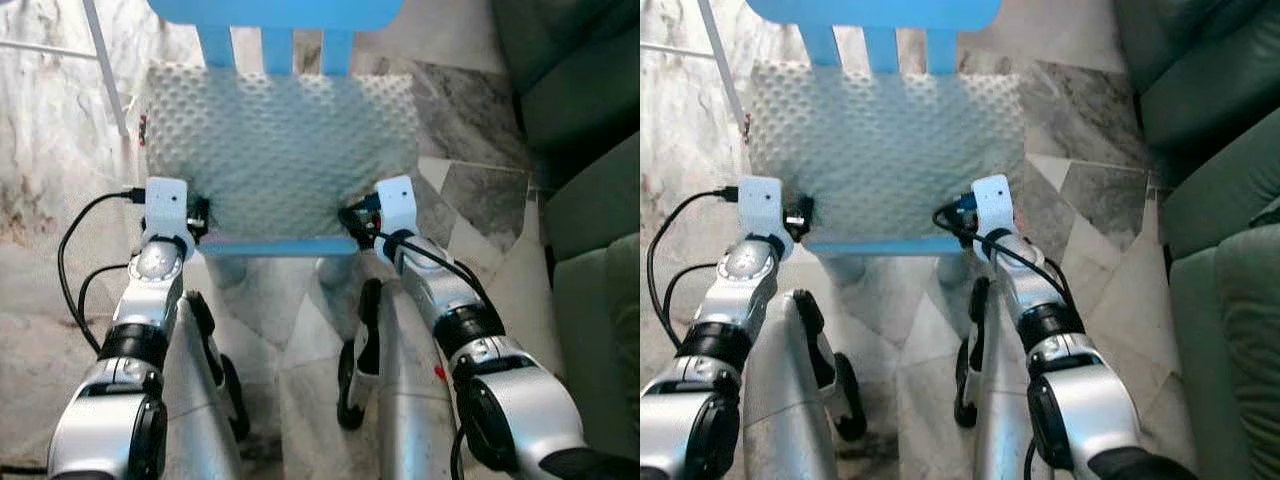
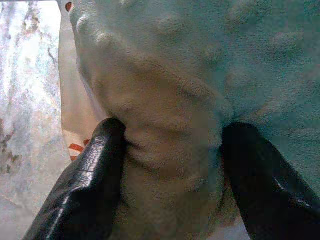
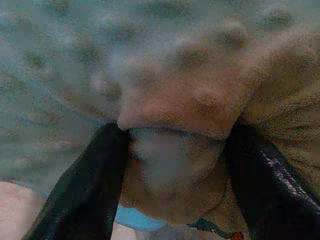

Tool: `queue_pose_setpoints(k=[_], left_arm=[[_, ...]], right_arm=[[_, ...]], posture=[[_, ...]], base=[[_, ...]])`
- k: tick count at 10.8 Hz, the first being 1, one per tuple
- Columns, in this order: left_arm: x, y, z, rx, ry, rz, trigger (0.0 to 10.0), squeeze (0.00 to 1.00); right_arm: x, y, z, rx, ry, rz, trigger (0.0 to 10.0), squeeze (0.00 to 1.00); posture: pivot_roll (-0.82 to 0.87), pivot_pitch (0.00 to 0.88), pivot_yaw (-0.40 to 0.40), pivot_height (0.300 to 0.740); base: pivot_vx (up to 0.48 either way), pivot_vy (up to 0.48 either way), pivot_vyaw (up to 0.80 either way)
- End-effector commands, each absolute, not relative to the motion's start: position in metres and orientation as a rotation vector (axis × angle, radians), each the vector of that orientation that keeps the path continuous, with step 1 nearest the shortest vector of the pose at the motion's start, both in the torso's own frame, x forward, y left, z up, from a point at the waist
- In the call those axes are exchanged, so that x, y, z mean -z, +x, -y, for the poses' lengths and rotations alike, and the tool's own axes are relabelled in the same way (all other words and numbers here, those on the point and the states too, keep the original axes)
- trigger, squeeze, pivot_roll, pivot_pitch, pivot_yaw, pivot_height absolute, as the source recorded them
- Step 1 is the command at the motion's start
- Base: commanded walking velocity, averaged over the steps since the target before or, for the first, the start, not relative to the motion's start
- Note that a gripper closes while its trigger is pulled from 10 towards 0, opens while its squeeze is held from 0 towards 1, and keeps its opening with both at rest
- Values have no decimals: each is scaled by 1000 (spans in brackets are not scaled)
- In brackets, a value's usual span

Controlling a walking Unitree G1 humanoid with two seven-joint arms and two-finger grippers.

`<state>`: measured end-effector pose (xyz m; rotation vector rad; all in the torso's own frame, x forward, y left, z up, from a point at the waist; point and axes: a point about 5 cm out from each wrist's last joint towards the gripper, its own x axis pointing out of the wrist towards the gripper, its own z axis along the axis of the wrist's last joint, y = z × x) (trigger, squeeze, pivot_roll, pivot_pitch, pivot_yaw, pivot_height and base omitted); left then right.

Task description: Move the pillow to the sofa

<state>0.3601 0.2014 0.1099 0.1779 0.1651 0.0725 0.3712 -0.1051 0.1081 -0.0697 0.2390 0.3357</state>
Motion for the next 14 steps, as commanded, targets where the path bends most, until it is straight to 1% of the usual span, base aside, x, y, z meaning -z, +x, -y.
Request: queue_pose_setpoints(k=[1, 3, 9, 12, 14], left_arm=[[-94, 356, -197, -41, 173, -240, 0, 0], [-97, 360, -196, -40, 176, -239, 0, 0], [-97, 362, -198, -72, 187, -240, 0, 0], [-88, 356, -201, -122, 183, -235, 0, 0], [-95, 350, -205, -167, 195, -134, 0, 0]], right_arm=[[-91, 366, 116, -299, -38, -315, 0, 0], [-88, 366, 120, -281, -17, -326, 0, 0], [-89, 368, 119, -283, -8, -319, 0, 0], [-81, 363, 124, -283, -42, -313, 0, 0], [-91, 362, 128, -266, -24, -179, 0, 0]], posture=[[-50, 424, -102, 521], [-49, 411, -102, 521], [-43, 374, -102, 521], [-32, 261, -97, 521], [-27, 175, -86, 521]], base=[[0, 0, 0], [0, 0, 0], [0, 0, 0], [0, 0, 0], [0, 0, 0]])
